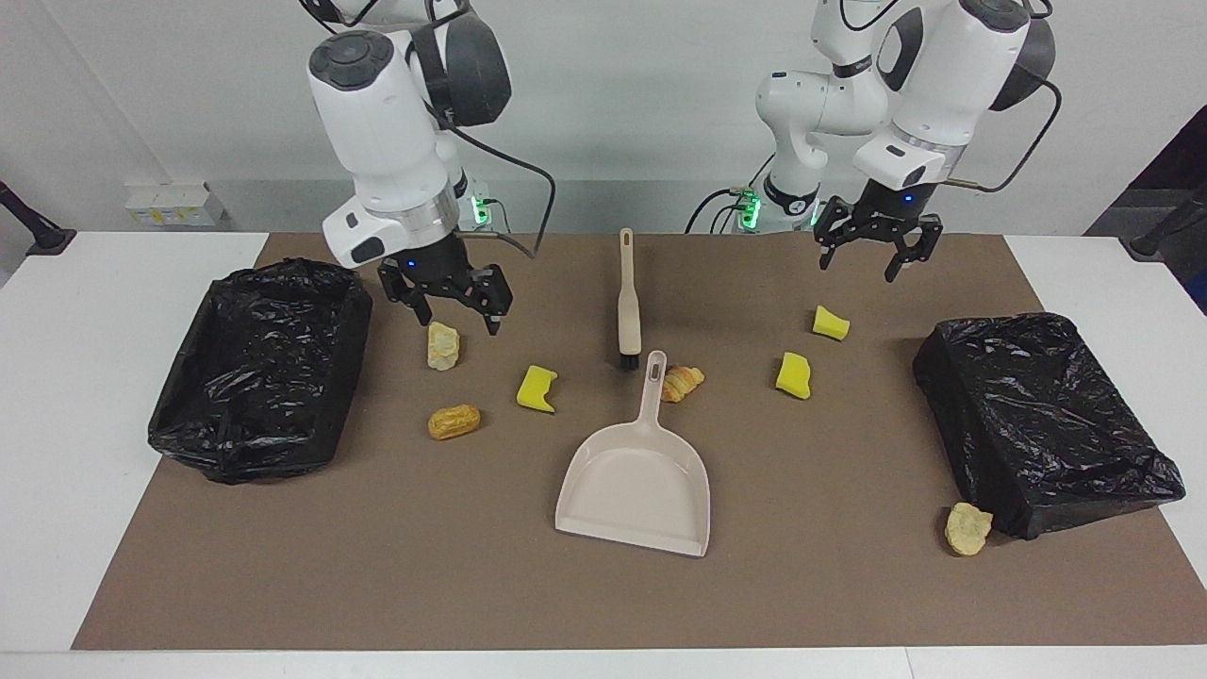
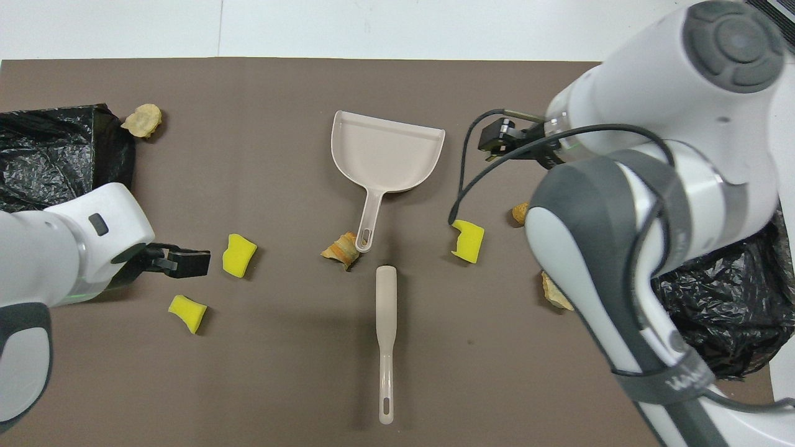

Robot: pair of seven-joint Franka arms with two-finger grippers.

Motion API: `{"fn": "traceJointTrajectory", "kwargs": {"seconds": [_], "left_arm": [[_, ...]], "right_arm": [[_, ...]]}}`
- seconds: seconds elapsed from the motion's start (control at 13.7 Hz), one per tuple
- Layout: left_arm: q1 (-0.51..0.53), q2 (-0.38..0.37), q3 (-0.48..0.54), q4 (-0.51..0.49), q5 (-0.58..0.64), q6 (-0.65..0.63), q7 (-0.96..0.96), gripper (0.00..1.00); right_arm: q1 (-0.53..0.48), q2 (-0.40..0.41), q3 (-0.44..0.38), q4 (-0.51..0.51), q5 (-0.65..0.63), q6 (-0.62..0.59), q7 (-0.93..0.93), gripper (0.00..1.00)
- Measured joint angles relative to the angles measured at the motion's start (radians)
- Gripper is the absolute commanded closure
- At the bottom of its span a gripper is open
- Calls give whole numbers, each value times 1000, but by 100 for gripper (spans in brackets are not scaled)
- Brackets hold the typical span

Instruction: Sweep and dump trash in bin

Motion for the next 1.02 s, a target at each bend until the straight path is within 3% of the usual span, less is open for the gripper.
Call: {"fn": "traceJointTrajectory", "kwargs": {"seconds": [0.66, 1.02], "left_arm": [[-124, -19, -6, -167, -21, 114, -55, 0], [-125, -56, -107, -270, -21, 201, -145, 0]], "right_arm": [[209, 226, 25, 20, 83, 242, 287, 0], [272, 334, 28, 22, 84, 327, 307, 0]]}}
